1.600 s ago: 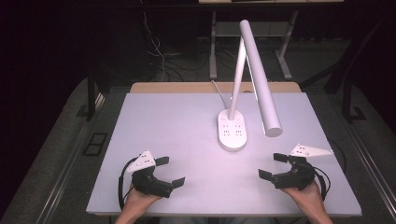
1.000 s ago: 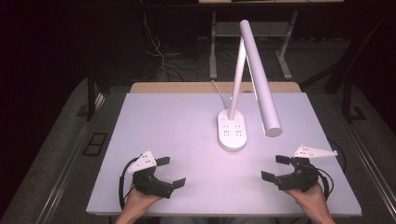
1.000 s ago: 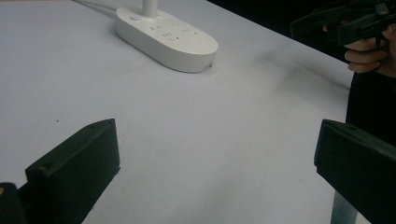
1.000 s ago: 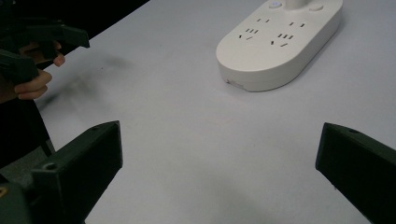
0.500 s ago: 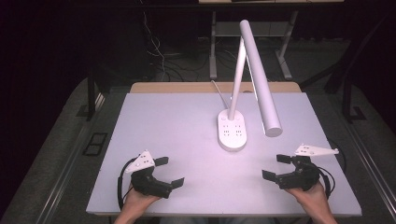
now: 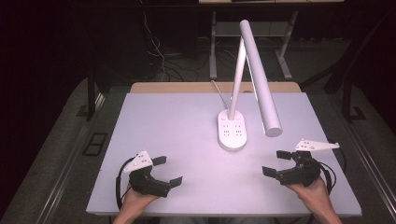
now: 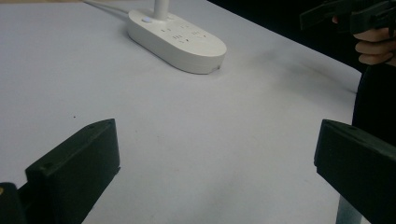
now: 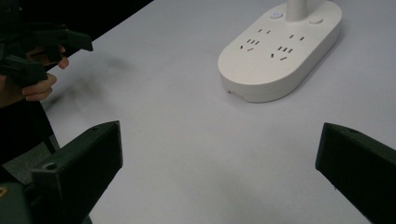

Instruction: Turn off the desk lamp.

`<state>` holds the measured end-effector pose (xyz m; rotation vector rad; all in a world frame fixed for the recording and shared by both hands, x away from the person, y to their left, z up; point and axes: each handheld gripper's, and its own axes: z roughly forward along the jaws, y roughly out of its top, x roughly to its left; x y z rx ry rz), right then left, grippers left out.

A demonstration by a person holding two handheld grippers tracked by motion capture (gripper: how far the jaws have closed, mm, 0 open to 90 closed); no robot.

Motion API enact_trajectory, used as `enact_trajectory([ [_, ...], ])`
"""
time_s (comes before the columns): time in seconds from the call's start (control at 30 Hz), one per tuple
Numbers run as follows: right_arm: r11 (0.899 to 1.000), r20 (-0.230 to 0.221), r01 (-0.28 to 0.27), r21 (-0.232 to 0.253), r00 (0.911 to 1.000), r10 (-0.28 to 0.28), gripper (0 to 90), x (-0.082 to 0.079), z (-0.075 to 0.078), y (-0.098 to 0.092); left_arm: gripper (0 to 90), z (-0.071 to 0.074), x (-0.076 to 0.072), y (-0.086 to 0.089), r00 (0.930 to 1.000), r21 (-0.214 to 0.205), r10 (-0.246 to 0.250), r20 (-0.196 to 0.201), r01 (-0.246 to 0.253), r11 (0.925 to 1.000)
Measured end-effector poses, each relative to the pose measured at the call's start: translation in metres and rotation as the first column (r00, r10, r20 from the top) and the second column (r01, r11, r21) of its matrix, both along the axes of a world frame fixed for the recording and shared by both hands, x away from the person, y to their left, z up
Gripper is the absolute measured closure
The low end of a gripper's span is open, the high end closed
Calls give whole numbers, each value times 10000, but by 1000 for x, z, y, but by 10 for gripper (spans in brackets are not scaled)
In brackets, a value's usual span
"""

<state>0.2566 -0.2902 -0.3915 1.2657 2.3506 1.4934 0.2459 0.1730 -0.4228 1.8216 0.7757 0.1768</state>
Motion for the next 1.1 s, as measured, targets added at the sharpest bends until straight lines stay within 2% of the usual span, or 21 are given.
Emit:
enact_trajectory([
  [0.93,9988,298,-351,-337,9989,361,6,30,30,6,0,0,0,1,10000,-27,38,-35,-38,10000],
  [1.1,9979,343,-348,-551,9987,367,6,37,34,10,0,0,0,1,10000,-34,56,-1,-56,10000],
])
